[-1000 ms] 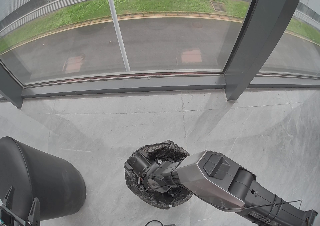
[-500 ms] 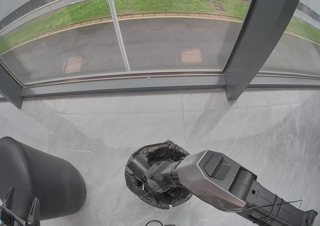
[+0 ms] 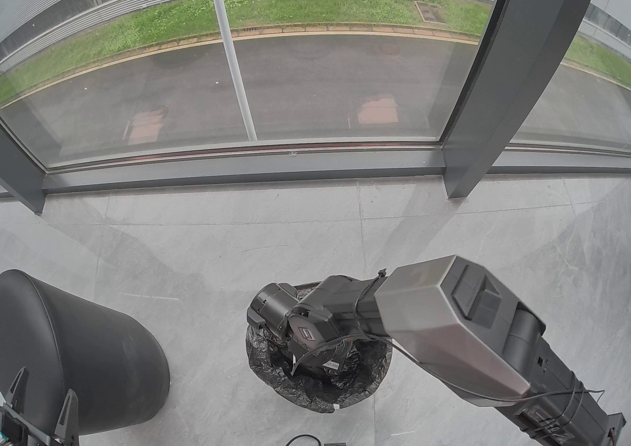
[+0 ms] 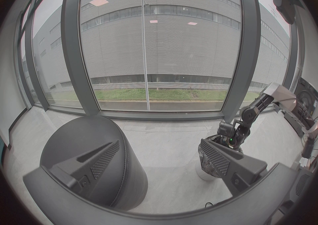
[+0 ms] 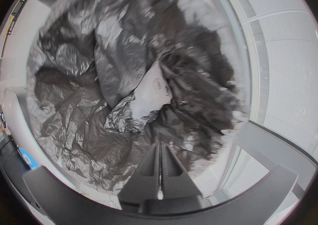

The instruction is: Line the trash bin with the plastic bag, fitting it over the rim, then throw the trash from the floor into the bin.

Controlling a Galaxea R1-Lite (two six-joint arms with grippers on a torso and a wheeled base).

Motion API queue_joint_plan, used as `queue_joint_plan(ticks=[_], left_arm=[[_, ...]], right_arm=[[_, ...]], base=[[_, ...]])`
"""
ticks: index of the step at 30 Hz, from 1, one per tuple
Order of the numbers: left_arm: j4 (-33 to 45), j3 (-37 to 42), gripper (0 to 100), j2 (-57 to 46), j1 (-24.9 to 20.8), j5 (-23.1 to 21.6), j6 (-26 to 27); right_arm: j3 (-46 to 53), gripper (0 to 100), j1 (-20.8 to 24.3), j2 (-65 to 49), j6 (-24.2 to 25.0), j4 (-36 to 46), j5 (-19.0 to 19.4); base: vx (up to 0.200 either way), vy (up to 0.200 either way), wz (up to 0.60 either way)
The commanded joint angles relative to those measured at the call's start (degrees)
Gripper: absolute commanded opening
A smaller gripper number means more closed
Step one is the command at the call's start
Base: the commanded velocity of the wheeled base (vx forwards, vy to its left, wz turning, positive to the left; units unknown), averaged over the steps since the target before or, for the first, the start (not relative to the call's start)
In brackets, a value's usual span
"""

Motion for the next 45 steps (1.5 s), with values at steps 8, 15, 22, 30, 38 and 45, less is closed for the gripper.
queue_joint_plan(ticks=[8,15,22,30,38,45], left_arm=[[-0.04,1.01,100,-0.84,0.00,0.04,0.01],[-0.04,1.01,100,-0.84,0.00,0.04,0.01],[-0.04,1.01,100,-0.84,0.00,0.04,0.01],[-0.04,1.01,100,-0.84,0.00,0.04,0.01],[-0.04,1.01,100,-0.84,0.00,0.04,0.01],[-0.04,1.01,100,-0.84,0.00,0.04,0.01]], right_arm=[[0.01,0,2.07,-12.30,0.14,3.58,-3.20],[0.01,0,6.38,-21.61,0.14,5.17,-8.73],[0.01,0,12.09,-32.07,0.05,5.61,-11.81],[0.01,0,15.17,-46.05,-0.47,5.61,-13.92],[0.01,0,-4.25,-60.29,-2.58,7.89,-13.22],[0.01,0,-24.29,-71.36,-2.85,18.53,-7.33]], base=[[0.000,0.000,0.00],[0.000,0.000,0.00],[0.000,0.000,0.00],[0.000,0.000,0.00],[0.000,0.000,0.00],[0.000,0.000,0.00]])
